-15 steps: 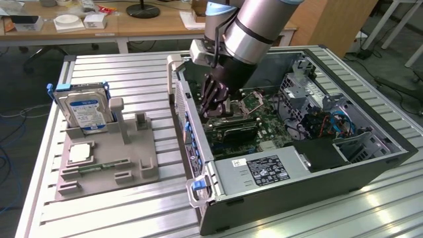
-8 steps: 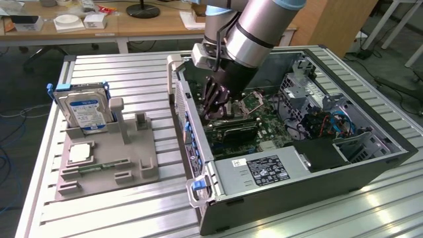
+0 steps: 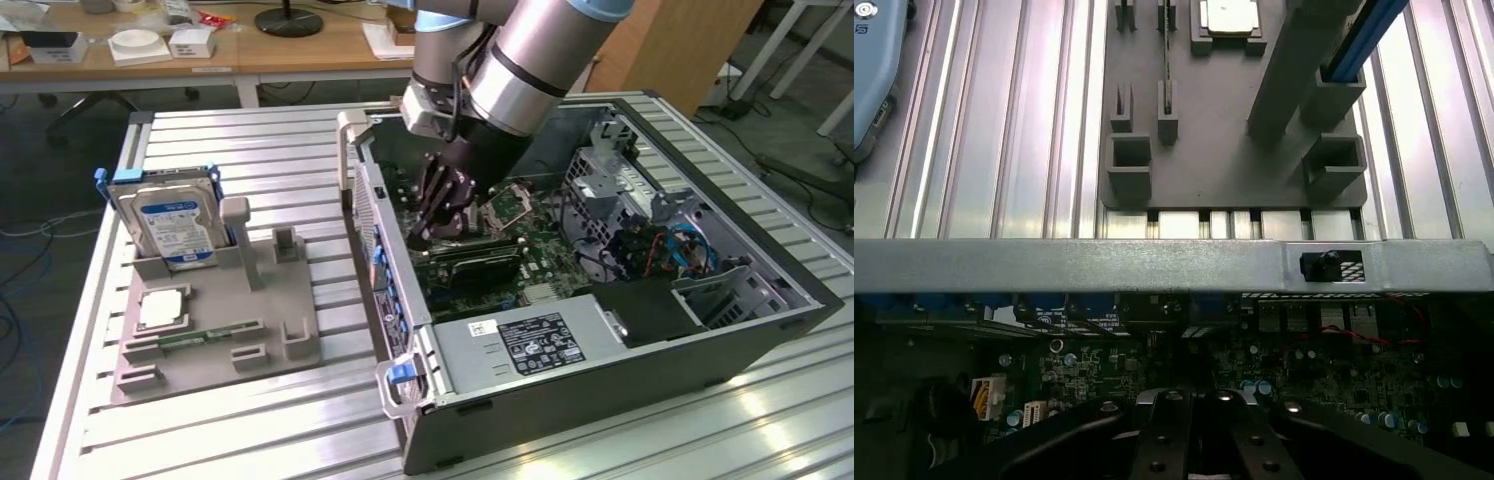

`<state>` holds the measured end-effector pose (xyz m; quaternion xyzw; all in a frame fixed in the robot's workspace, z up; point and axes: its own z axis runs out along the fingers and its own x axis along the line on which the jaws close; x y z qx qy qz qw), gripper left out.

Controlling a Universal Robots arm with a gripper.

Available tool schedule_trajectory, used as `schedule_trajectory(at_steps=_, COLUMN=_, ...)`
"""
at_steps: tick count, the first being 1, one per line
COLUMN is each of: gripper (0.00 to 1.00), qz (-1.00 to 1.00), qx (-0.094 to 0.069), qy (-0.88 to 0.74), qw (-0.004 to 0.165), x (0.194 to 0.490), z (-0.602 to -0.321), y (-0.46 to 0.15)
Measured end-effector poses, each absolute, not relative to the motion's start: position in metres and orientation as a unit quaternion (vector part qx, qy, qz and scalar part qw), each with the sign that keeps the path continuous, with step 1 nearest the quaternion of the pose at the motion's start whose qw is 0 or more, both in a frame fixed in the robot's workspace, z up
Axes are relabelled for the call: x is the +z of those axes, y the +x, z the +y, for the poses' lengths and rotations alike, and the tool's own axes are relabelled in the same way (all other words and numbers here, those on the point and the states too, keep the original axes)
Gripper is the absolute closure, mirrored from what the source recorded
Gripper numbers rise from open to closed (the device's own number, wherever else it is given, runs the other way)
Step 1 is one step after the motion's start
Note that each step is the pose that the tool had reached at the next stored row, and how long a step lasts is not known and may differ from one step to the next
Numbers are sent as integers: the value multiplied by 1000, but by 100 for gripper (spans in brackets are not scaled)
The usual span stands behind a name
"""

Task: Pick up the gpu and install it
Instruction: 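Press down on the gpu until it lock into place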

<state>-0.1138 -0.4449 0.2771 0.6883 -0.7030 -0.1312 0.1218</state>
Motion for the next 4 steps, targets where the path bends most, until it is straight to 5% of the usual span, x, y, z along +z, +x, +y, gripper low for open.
schedule_trajectory(at_steps=4, gripper=90, qz=-703, qx=-131, qy=688, qw=122, x=277, z=-445, y=-114)
